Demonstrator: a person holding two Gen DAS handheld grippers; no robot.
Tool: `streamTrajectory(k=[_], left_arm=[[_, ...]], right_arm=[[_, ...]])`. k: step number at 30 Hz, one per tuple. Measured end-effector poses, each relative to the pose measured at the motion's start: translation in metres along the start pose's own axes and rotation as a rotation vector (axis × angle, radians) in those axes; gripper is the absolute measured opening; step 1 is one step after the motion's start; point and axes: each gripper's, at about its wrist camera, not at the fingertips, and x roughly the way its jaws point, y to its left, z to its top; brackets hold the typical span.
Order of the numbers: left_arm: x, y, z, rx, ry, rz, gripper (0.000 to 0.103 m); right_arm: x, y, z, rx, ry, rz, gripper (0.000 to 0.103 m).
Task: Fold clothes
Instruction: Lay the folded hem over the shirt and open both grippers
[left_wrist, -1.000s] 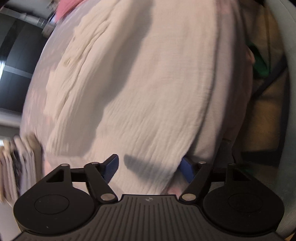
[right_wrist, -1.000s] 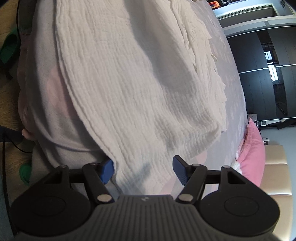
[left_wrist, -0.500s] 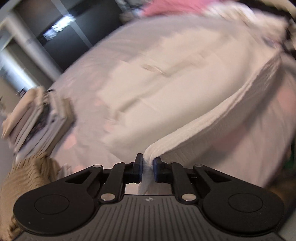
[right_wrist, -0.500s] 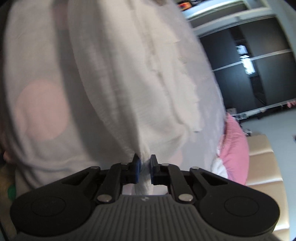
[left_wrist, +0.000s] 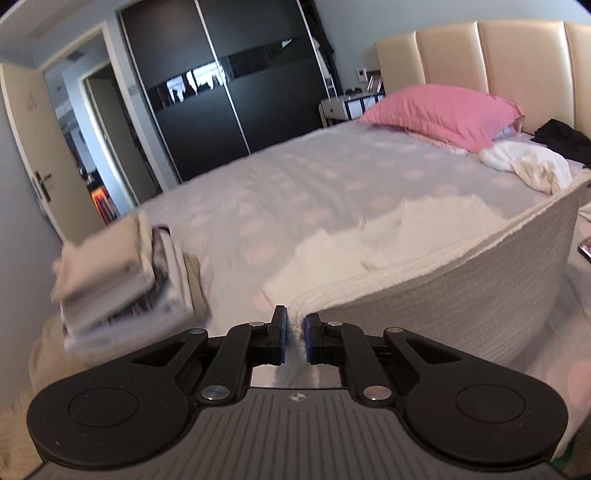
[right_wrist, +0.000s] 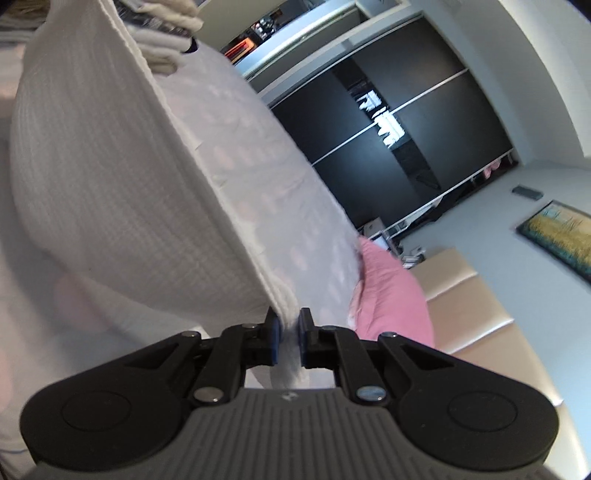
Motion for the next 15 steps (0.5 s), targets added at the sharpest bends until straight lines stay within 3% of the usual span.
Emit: streamTrajectory(k=[6,15], left_arm=[[0.042,0.020,0.054,0.064,0.027,0.029,0.008],[0.152,0.031,0.107,0.141,0.143,0.030,0.008]], right_arm=[[0.051,-0.040,0.036,0.021,0.035,0.025,0.011],[0.152,-0.081,0.083,0.081,0.155,0.077,0.011]])
